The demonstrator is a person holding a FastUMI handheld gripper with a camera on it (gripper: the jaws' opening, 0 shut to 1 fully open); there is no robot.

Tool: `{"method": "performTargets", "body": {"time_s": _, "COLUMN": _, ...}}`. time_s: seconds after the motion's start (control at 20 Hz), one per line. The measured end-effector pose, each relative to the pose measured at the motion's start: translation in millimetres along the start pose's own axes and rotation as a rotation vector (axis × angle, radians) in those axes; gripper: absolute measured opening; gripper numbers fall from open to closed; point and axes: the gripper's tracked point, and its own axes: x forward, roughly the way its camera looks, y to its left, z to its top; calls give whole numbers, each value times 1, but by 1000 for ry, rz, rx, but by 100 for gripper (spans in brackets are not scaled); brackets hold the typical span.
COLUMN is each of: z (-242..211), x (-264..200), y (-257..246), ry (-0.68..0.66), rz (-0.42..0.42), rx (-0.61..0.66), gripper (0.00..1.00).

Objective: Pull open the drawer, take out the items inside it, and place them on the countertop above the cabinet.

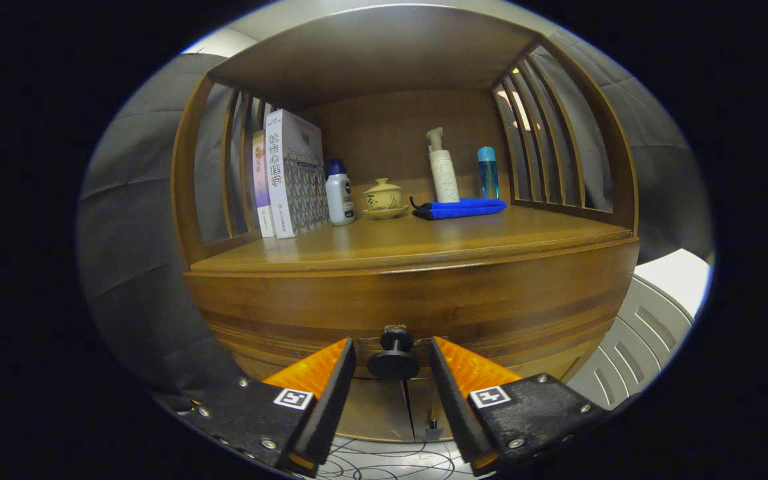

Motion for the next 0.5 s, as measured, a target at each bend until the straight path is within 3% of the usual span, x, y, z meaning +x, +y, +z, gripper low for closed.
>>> {"method": "performTargets", "body": {"time_s": 0.2, "z": -4, "x": 1, "y": 0, "ry": 17, "rz": 1, "rx": 8, "gripper": 52}}
{"method": "performTargets", "body": {"time_s": 0.5, "z": -7, "x": 6, "y": 0, "ry": 22, "rz": -16, "rx": -28, "gripper": 45}}
